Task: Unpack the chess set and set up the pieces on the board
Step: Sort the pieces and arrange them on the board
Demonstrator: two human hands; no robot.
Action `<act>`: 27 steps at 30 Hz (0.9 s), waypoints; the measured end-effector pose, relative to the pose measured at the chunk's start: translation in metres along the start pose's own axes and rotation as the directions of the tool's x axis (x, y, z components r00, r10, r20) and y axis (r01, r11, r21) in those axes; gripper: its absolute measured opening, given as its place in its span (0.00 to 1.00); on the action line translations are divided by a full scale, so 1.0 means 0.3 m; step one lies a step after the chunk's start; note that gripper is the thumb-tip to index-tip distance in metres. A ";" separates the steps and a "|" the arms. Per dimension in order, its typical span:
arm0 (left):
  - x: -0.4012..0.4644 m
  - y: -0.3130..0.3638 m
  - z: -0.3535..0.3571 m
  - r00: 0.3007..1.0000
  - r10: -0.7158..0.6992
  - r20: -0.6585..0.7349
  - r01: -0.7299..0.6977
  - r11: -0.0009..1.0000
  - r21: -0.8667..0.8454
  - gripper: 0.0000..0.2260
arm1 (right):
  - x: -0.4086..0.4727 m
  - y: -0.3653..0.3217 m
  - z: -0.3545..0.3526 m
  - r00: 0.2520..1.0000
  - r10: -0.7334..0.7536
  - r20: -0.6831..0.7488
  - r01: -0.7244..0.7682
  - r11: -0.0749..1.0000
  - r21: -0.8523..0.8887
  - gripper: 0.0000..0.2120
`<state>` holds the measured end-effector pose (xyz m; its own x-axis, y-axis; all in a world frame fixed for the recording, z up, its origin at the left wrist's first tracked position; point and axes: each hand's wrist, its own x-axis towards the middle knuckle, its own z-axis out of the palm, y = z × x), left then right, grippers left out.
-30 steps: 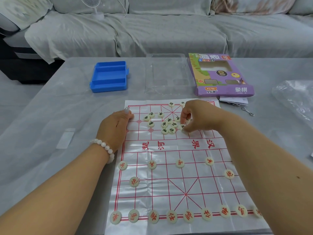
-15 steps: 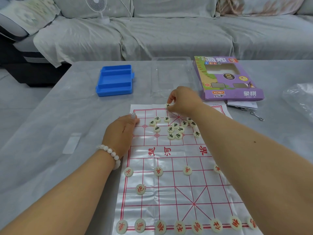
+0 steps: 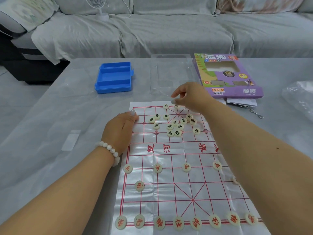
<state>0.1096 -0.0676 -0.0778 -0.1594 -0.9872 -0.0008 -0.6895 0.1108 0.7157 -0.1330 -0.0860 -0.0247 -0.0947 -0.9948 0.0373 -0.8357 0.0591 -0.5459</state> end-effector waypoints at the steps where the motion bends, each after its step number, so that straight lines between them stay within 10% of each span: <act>1: 0.000 0.001 0.000 1.000 0.000 -0.002 0.000 1.000 -0.002 0.24 | -0.014 0.006 -0.017 1.000 0.000 -0.006 0.001 1.000 0.018 0.10; 27: 0.003 0.001 0.003 1.000 0.016 -0.011 -0.016 1.000 0.018 0.24 | -0.157 0.104 -0.099 0.978 0.101 0.185 -0.077 0.988 -0.136 0.09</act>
<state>0.1085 -0.0682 -0.0782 -0.1628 -0.9865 0.0180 -0.6995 0.1282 0.7031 -0.1708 -0.0347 -0.0187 -0.0775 -0.9818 -0.1735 -0.8915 0.1461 -0.4287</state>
